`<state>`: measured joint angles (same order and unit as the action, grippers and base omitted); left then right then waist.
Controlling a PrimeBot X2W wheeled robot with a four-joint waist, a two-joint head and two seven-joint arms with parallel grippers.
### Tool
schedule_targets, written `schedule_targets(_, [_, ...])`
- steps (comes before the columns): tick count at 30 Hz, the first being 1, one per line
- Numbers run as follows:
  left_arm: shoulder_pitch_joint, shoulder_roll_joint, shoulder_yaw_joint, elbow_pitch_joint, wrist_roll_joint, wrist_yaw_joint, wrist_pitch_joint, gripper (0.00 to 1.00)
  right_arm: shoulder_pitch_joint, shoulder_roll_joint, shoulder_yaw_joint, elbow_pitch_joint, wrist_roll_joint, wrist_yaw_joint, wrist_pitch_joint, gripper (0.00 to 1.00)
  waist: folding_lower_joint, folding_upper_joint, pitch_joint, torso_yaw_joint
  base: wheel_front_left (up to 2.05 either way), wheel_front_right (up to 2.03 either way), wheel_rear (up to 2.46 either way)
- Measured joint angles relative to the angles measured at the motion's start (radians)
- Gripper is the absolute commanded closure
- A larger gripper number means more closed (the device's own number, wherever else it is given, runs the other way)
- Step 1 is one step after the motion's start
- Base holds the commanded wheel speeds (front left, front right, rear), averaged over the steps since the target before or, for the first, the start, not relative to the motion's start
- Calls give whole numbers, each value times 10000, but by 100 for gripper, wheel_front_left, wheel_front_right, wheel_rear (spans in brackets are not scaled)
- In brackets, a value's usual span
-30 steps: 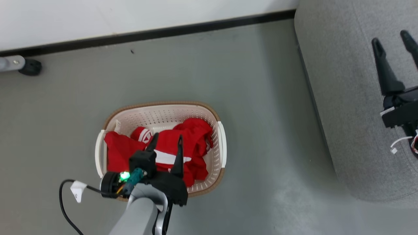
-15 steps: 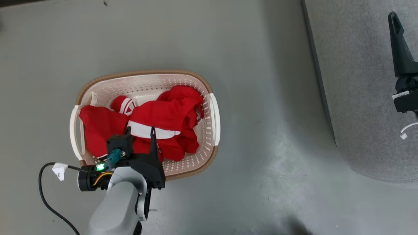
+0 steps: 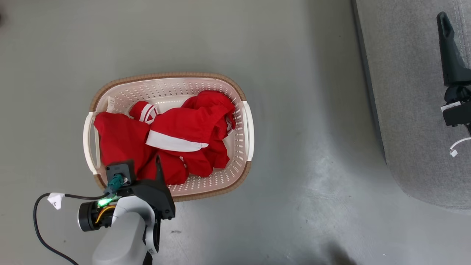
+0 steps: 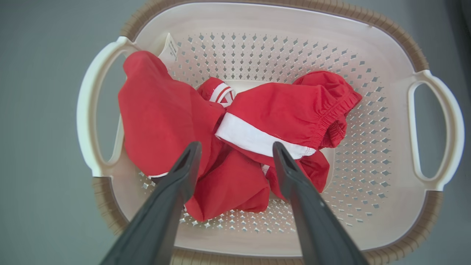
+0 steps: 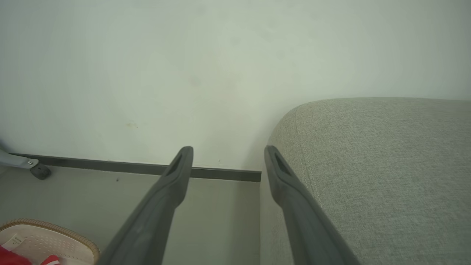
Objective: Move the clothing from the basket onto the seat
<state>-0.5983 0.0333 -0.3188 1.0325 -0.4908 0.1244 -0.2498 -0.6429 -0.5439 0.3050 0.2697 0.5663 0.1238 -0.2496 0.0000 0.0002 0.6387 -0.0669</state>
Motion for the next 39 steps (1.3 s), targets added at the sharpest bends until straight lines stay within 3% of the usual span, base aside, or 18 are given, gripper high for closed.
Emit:
schedule_targets(17, [-742, -21, 825, 1312, 29, 0, 0, 0, -9, -211, 104, -640, 236, 0, -50, 0, 0, -1, 574, 44, 0, 0, 0])
schedule_targets(38, [-2025, -36, 2136, 2280, 886, 0, 0, 0, -27, -211, 46, -1283, 685, 8, -71, 0, 1, -1, 1553, -101, 0, 0, 0])
schedule_targets(39, [-2082, -40, 2205, 2297, 918, 0, 0, 4, -33, -211, 48, -1346, 686, 8, -71, 0, 0, -1, 1601, -112, 0, 0, 0])
